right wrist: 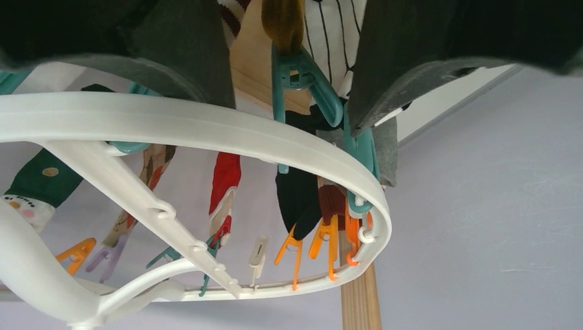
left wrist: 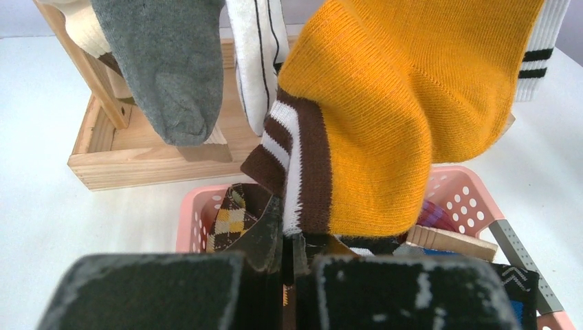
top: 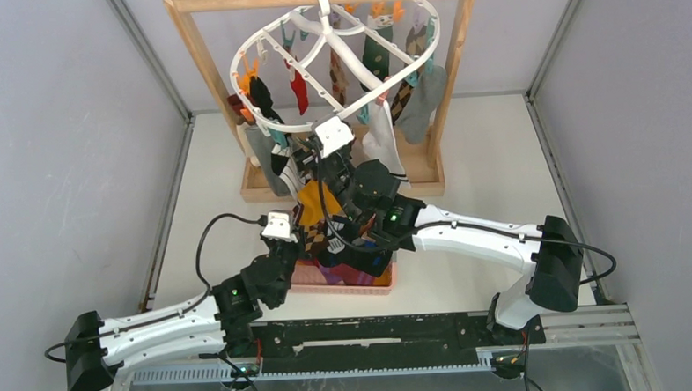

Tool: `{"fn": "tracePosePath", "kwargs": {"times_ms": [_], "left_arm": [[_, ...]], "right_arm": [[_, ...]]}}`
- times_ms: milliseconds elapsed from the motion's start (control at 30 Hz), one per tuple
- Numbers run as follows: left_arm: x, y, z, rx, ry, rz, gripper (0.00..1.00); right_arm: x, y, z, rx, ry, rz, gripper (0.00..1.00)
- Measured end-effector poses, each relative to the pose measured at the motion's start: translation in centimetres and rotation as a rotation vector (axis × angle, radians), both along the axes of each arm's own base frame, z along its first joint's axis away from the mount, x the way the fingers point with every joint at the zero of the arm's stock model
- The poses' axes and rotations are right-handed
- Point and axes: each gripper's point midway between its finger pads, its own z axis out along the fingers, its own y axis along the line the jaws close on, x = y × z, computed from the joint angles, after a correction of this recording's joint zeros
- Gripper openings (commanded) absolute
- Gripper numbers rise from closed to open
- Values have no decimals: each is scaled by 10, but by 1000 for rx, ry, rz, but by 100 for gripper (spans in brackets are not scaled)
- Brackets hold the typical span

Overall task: Remove the socks clipped to the hanger
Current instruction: Remove the sock from the hanger.

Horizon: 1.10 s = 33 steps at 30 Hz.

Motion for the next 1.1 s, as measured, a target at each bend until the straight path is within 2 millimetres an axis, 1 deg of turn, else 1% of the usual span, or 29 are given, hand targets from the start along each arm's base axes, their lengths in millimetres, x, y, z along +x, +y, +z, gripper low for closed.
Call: {"fn": "tracePosePath", "kwargs": {"times_ms": [100, 233, 467, 667, 700, 767, 833, 867, 933, 1000, 1100], "left_arm": [[0, 0, 0, 1, 0, 0, 0], [0, -1, -2, 9, 4, 0, 0], [0, -1, -3, 12, 5, 0, 0], [0, -1, -3, 12, 5, 0, 0], [0, -1, -3, 12, 5, 0, 0], [0, -1, -3, 12, 5, 0, 0], [0, -1, -3, 12, 5, 0, 0], [0, -1, -3, 13, 5, 0, 0], [1, -1, -4, 15, 6, 0, 0], [1, -1, -4, 18, 7, 0, 0], [1, -1, -5, 19, 8, 0, 0]], "right_arm": [[-3, 1, 1, -11, -9, -5, 75], [-7, 1, 3, -24, -26, -14, 75], [-11, 0, 9, -34, -54, -31, 68], [-11, -1, 11, -35, -66, -42, 59], [-11, -2, 12, -34, -67, -43, 56], [-11, -2, 11, -36, -67, -43, 47], [-11, -2, 11, -38, -69, -42, 41], [-11, -2, 11, -38, -69, -42, 35], [-10, -2, 12, -41, -71, -44, 18], [-9, -3, 12, -38, -72, -46, 11], [-9, -3, 13, -36, -75, -47, 8]]}}
